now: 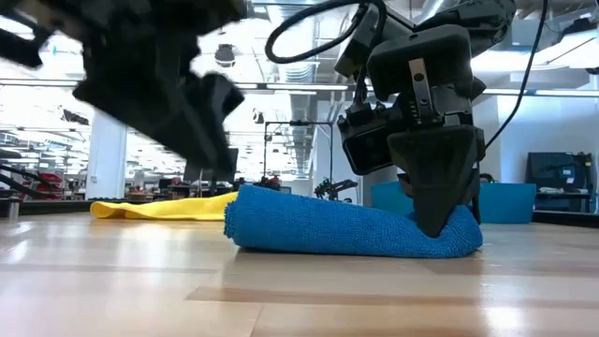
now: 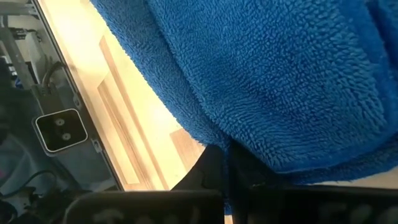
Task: Roll microfiber towels into tight, uniform cylinder then place into a basket
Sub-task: Roll the blue microfiber cloth
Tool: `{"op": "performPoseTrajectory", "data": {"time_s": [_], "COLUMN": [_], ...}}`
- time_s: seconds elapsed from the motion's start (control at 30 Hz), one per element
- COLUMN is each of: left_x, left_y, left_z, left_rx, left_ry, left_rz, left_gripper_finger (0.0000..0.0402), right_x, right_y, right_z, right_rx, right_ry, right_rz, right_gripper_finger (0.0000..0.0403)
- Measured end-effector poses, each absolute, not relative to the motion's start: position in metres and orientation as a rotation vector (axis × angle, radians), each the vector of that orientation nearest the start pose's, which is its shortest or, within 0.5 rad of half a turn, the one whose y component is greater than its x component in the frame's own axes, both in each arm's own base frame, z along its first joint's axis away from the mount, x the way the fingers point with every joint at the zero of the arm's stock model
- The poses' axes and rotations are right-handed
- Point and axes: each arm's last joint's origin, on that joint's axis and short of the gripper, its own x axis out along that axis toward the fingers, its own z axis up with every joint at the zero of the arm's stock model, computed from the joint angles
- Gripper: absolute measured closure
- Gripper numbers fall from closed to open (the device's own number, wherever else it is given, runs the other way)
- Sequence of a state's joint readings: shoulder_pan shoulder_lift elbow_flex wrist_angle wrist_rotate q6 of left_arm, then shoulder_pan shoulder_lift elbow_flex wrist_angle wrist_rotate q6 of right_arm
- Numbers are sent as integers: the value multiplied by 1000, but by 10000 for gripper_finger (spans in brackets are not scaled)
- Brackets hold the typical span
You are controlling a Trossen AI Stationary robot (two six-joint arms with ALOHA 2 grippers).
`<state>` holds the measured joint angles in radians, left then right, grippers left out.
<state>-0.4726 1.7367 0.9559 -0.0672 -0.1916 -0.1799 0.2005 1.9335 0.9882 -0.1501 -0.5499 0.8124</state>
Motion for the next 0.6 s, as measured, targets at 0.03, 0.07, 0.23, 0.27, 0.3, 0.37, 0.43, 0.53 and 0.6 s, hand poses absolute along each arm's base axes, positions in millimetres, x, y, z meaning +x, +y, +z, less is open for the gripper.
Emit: {"op": "performPoseTrajectory", "data": {"time_s": [0.03,0.07,0.23,0.27,0.3,0.37,0.43,0.53,0.6], "left_x": [309,310,315,318,322,325,329,330,330], "left_y": [-155,-158,-158,-157,-156,-153,-153,-155,-155], "left_z": [164,166,171,168,165,156,148,145,145], "left_rx": [123,133,153,150,141,136,120,117,115], "left_ry": [788,763,698,688,677,704,702,707,704], "left_rz": [-210,-226,-245,-240,-237,-243,-268,-282,-287], "left_gripper_finger": [264,264,264,264,264,264,264,264,264], "right_x": [338,338,338,338,339,340,339,340,340], "right_y": [84,84,84,84,84,84,84,84,84], "right_z": [105,105,105,105,105,105,105,105,105], "right_rx": [886,886,885,885,884,883,883,884,883], "right_ry": [1328,1327,1325,1324,1324,1311,1316,1314,1310], "right_rz": [188,188,187,186,187,191,187,190,189], "right_gripper_finger": [391,389,388,390,390,389,387,387,390]}}
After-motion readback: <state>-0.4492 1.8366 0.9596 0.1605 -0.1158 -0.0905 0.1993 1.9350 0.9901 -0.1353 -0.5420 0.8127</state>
